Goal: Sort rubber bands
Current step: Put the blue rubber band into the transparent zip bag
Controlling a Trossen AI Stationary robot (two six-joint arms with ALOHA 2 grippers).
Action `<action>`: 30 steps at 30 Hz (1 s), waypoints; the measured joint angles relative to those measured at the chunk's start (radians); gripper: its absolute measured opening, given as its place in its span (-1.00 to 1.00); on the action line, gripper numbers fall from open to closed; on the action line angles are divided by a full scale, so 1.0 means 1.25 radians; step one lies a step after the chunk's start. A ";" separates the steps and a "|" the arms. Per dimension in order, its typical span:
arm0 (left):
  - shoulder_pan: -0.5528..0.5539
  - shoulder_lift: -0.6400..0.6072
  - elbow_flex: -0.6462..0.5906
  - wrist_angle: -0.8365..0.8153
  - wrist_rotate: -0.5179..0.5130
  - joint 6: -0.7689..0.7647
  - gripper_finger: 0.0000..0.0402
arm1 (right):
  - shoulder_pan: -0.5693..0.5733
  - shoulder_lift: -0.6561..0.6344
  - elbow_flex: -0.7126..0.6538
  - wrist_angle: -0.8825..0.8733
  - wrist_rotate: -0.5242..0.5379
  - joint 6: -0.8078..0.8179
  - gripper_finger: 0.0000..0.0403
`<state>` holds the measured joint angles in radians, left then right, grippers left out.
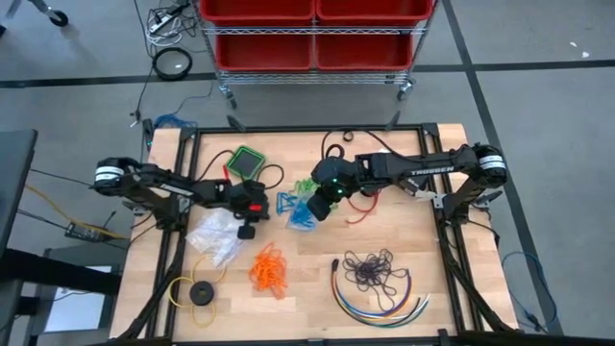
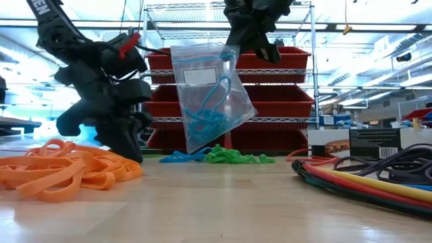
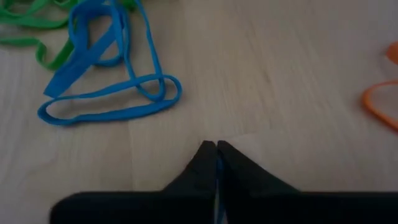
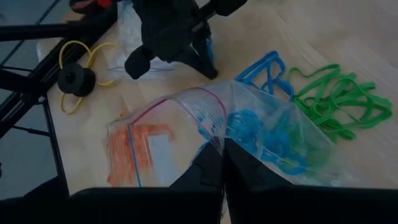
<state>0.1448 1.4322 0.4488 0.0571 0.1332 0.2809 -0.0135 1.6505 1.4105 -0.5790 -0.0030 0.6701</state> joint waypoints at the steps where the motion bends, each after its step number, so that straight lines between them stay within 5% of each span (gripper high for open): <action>1: -0.001 0.001 0.011 -0.017 0.000 0.004 -0.94 | 0.000 0.000 0.000 0.000 0.000 0.000 -1.00; 21: -0.173 -0.113 0.388 -0.422 -0.108 0.044 -0.99 | 0.000 0.000 0.000 -0.003 0.000 0.000 -1.00; 30: -0.277 -0.139 0.447 -0.225 -0.009 0.167 -1.00 | 0.000 0.000 0.000 0.007 0.001 0.000 -1.00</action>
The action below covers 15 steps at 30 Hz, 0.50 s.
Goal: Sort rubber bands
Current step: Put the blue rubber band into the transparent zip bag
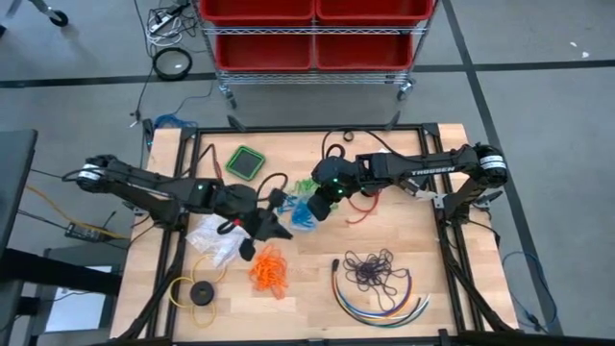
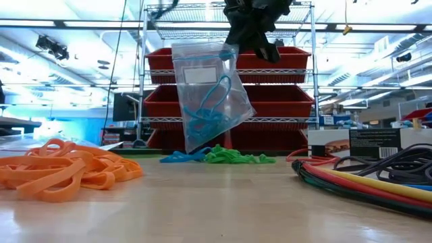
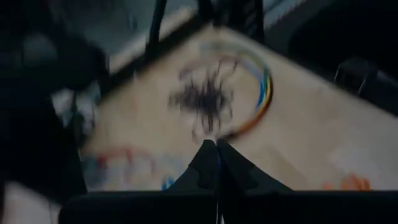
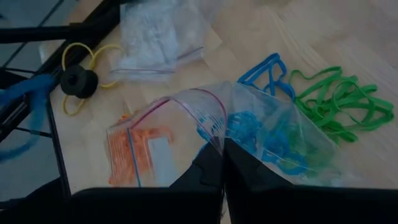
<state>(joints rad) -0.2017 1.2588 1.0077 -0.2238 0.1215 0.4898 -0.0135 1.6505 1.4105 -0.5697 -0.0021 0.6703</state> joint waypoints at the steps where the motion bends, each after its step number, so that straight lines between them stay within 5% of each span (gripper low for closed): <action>1: -0.002 0.005 0.000 0.033 0.015 0.005 -1.00 | 0.000 0.000 0.000 -0.001 0.000 0.000 -1.00; 8: 0.009 0.041 0.000 0.167 0.135 0.030 -1.00 | 0.000 0.000 0.000 0.001 0.000 0.000 -1.00; 15: 0.043 0.115 0.000 0.218 0.160 0.049 -1.00 | 0.001 0.000 0.000 0.001 0.000 0.000 -1.00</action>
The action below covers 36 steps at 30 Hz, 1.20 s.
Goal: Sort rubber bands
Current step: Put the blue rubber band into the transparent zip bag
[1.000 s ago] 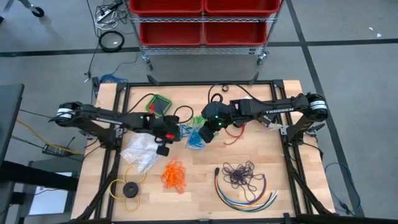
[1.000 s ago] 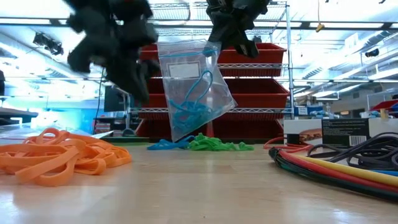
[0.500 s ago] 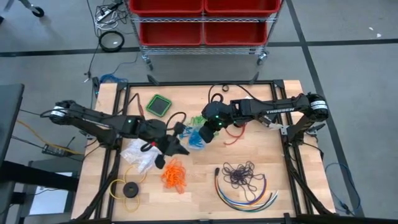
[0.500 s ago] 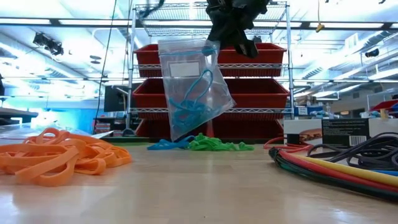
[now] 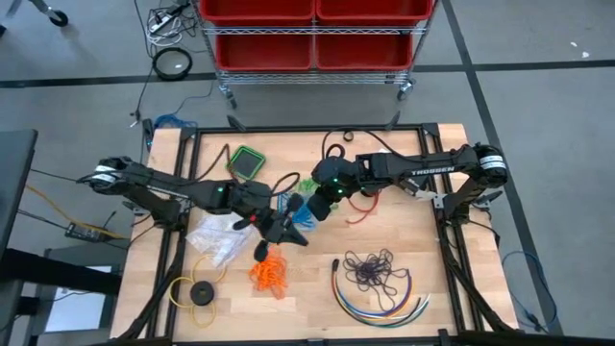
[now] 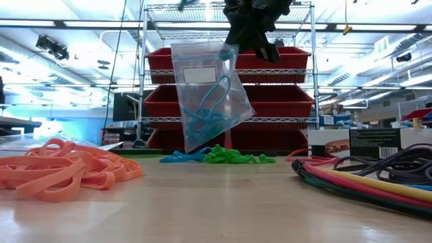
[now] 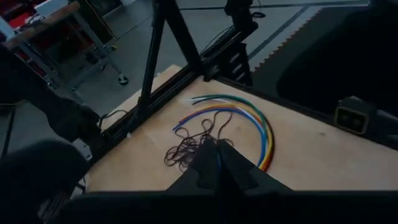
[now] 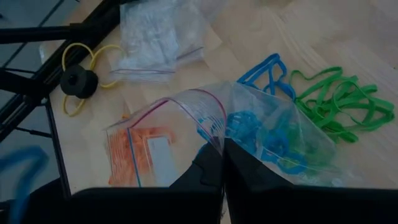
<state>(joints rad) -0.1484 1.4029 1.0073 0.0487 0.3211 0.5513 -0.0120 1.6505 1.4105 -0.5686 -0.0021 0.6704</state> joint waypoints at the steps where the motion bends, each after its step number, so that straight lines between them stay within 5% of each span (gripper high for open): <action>1: 0.008 0.011 0.000 0.001 0.004 0.002 -1.00 | 0.002 0.000 0.000 0.000 0.000 0.000 -1.00; 15: 0.104 0.042 -0.063 0.054 0.016 0.083 -0.93 | 0.008 0.000 0.000 -0.015 0.003 -0.002 -1.00; 28: 0.103 0.041 -0.066 0.072 -0.026 0.041 -0.31 | 0.007 0.000 0.000 -0.008 0.002 -0.004 -1.00; 36: 0.103 0.011 -0.066 0.022 -0.062 0.038 -0.21 | 0.008 0.000 0.000 -0.015 0.002 -0.008 -1.00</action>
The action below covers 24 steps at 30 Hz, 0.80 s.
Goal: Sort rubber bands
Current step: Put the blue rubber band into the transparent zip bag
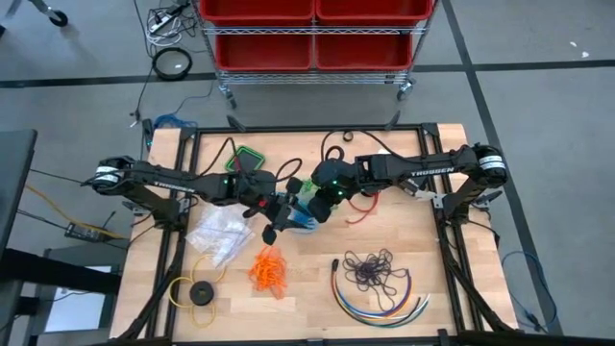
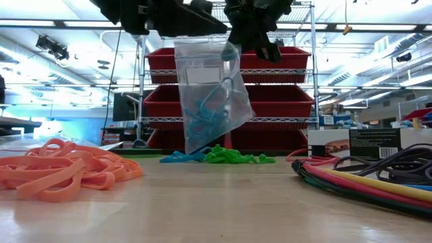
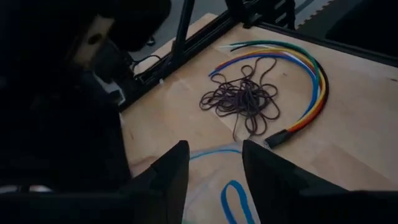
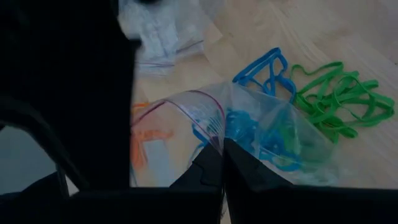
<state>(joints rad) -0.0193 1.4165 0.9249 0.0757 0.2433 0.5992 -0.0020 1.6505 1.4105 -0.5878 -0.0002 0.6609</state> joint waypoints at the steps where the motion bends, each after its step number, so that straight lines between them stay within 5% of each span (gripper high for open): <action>1: 0.000 -0.013 0.000 -0.021 -0.017 0.000 -0.21 | 0.001 0.000 0.000 -0.004 0.000 0.000 -1.00; 13: 0.011 -0.157 -0.036 -0.348 -0.136 -0.088 -0.21 | -0.007 0.000 0.000 -0.019 -0.002 0.030 -1.00; 17: 0.036 -0.153 -0.156 -0.269 -0.138 -0.101 -0.21 | -0.016 0.000 0.000 -0.058 0.000 0.034 -1.00; 24: 0.128 -0.129 -0.416 0.136 -0.185 -0.197 -0.21 | -0.046 -0.003 0.000 -0.130 0.000 0.043 -1.00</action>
<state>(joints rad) 0.1403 1.2549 0.4052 0.2456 0.0116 0.3526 -0.0597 1.6470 1.4105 -0.7502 0.0002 0.7143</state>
